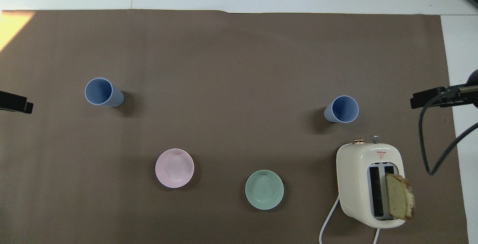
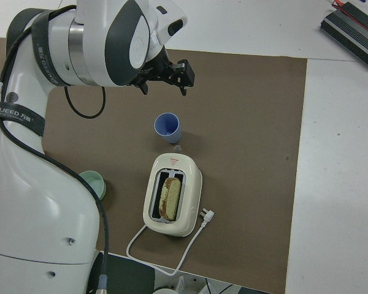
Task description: Stack blue cups with both arms
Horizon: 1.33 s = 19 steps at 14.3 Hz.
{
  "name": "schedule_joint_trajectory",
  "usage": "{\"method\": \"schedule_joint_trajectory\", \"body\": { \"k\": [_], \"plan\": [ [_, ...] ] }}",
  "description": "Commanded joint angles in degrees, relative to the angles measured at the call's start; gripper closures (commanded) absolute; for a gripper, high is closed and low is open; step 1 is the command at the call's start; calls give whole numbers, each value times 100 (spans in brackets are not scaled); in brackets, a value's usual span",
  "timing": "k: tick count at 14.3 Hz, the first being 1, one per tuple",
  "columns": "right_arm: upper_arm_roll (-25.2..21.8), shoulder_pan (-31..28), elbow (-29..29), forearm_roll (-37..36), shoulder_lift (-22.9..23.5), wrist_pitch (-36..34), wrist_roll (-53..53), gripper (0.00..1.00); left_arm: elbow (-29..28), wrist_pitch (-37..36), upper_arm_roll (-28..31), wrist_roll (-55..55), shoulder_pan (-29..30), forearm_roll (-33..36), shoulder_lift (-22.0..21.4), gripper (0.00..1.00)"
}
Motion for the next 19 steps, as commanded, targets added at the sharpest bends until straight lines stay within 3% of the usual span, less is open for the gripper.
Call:
{"method": "schedule_joint_trajectory", "body": {
  "k": [1, 19],
  "plan": [
    [10, -39, -210, -36, -156, 150, -41, 0, -140, 31, -31, -71, 27, 84, -120, 0],
    [10, -39, -246, 52, -174, 168, -41, 0, -131, -30, -31, -36, 10, 84, -129, 0]
  ]
}}
